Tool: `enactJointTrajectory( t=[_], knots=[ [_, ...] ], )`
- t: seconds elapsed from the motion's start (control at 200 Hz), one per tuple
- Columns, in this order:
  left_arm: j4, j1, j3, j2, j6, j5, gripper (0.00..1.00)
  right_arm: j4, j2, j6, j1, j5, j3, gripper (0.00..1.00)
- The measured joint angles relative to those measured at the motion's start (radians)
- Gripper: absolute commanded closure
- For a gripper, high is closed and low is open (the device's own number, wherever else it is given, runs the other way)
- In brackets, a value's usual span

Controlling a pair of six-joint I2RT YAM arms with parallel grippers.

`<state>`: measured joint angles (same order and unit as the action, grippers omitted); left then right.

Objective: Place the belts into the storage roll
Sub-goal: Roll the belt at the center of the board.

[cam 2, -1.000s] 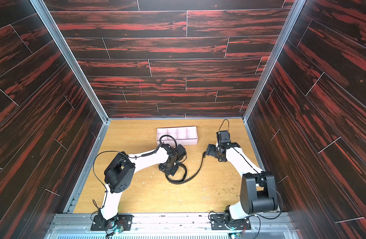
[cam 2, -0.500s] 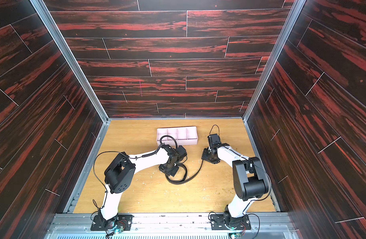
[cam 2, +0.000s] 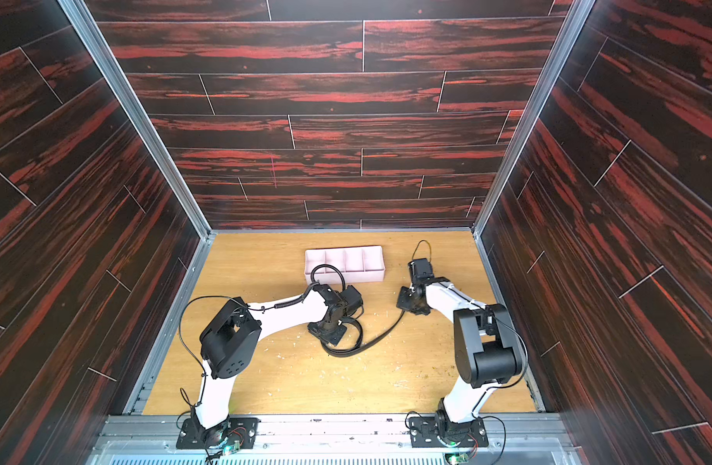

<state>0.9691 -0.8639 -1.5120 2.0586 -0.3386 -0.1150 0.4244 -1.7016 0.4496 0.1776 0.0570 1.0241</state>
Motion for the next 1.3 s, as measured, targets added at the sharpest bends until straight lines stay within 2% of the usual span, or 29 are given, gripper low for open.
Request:
enactJointTrajectory(
  t=[0.391, 0.641, 0.857, 1.082, 1.303],
  knots=[
    [-0.005, -0.002, 0.008, -0.005, 0.011, -0.011, 1.00, 0.040, 0.013, -0.066, -0.141, 0.028, -0.001, 1.00],
    [-0.005, -0.002, 0.007, -0.005, 0.021, -0.016, 1.00, 0.021, 0.019, -0.114, -0.140, -0.022, -0.002, 1.00],
    [-0.003, -0.002, 0.009, -0.005, 0.035, -0.019, 1.00, -0.019, 0.019, -0.193, -0.029, -0.049, -0.001, 1.00],
    [-0.001, -0.002, 0.009, -0.005, 0.040, -0.020, 1.00, -0.026, -0.024, -0.288, 0.138, -0.156, 0.051, 1.00],
    [0.000, -0.002, 0.009, -0.005, 0.044, -0.019, 1.00, -0.026, -0.082, -0.334, 0.252, -0.248, 0.089, 1.00]
  ],
)
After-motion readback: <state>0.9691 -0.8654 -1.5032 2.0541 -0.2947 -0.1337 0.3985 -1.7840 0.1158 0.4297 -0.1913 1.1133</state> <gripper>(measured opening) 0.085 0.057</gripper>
